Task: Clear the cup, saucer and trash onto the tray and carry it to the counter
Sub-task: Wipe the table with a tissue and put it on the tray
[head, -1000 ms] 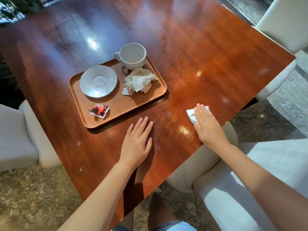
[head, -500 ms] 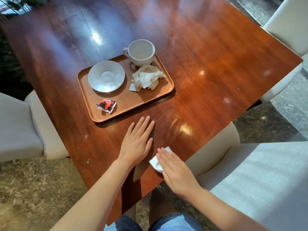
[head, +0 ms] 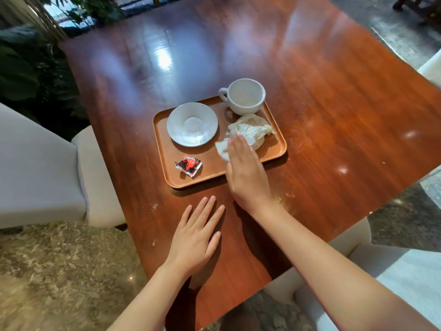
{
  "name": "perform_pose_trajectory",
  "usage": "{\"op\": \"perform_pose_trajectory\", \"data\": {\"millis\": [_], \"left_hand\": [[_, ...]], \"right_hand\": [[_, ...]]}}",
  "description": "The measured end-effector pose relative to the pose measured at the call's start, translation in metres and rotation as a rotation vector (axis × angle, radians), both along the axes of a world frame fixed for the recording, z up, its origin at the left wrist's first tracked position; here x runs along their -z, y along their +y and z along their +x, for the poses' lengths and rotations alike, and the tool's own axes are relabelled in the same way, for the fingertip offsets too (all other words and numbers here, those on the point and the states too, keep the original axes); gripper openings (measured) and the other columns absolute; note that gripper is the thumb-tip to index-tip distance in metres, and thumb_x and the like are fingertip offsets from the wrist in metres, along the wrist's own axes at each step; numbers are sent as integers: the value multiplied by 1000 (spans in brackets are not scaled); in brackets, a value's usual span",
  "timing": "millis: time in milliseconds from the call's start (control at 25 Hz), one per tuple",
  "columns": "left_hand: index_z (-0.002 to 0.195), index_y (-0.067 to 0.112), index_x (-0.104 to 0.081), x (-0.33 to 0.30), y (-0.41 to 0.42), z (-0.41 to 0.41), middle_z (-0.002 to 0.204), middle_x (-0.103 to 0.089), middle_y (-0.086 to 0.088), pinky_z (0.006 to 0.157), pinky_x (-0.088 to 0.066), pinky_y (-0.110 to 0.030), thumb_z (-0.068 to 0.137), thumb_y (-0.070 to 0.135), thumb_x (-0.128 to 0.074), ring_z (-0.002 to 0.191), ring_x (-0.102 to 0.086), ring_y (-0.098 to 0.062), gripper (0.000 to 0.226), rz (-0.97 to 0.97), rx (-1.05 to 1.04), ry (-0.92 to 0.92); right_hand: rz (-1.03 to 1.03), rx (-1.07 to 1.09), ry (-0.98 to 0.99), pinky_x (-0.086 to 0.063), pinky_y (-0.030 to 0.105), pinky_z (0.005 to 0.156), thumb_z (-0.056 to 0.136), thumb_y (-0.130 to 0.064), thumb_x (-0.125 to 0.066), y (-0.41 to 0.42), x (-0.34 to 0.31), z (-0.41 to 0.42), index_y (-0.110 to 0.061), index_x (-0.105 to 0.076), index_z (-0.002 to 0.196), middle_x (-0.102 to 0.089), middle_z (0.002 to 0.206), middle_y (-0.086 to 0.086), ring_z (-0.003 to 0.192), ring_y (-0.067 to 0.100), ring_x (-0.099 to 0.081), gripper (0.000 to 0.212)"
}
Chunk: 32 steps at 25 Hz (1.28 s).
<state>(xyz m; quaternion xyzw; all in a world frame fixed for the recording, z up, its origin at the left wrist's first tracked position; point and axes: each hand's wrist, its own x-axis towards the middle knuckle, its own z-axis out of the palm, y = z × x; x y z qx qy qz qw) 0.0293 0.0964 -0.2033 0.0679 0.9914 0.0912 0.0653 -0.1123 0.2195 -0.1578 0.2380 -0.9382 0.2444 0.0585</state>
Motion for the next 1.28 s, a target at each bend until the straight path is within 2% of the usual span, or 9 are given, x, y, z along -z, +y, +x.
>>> {"op": "perform_pose_trajectory", "data": {"millis": [120,280,520,600,680,920,1040,1160,1280], "left_hand": [[145,26,-30,-1,-1,1,153,-27,-4,112,-15,-41,90,39,-40,142,-14,-17,57,38,-2,-12],[144,26,-30,-1,-1,1,153,-28,-3,111,-16,-42,90,40,-40,142,-14,-16,57,47,6,-5],[145,27,-29,-2,-1,1,153,-28,-2,110,-18,-44,91,41,-39,142,-18,-18,56,43,8,-23],[145,27,-30,-3,-1,1,153,-28,-2,110,-17,-44,91,41,-38,142,-19,-19,56,31,13,-17],[144,27,-31,-6,-2,0,152,-29,-3,110,-18,-43,91,41,-39,142,-19,-20,55,24,27,1],[133,18,-50,-33,-8,-23,142,-48,-6,106,-35,-42,87,34,-46,135,-36,-21,48,150,31,128],[122,10,-59,-51,-33,-54,128,-59,-12,94,-42,-41,83,26,-53,120,-52,-28,43,220,-38,295],[119,8,-59,-52,-80,-91,121,-61,-14,87,-42,-39,82,26,-50,113,-55,-30,42,155,-229,342],[118,5,-57,-43,-113,-122,118,-61,-17,81,-46,-44,82,29,-44,109,-56,-35,46,71,-395,265]], "right_hand": [[85,91,103,-33,44,106,86,-18,-36,-28,5,-41,4,-47,130,-49,138,22,130,33,-43,50],[243,127,60,-37,51,103,86,-25,-37,-32,29,-58,-5,-53,126,-49,137,23,129,34,-45,48],[390,134,-28,-13,55,112,92,-39,-35,-27,39,-59,-11,-43,136,-31,151,16,141,27,-24,53],[410,129,10,-8,61,110,91,-40,-24,-27,34,-58,-14,-44,136,-32,151,12,142,27,-22,55],[398,117,75,-9,66,107,91,-36,-29,-24,27,-57,-17,-49,131,-40,147,11,140,31,-25,49],[205,129,200,-27,59,104,87,-25,-43,-14,0,-52,-15,-61,113,-62,122,10,122,28,-51,34],[67,175,236,-45,42,84,82,-23,-49,7,-15,-57,-14,-66,103,-66,105,8,98,28,-61,28],[142,277,155,-49,40,71,80,-23,-47,39,-18,-83,-13,-63,107,-63,104,12,91,33,-59,33],[248,364,-47,-48,46,76,87,-20,-52,62,-11,-112,-9,-54,125,-55,120,17,106,37,-52,40]]}}
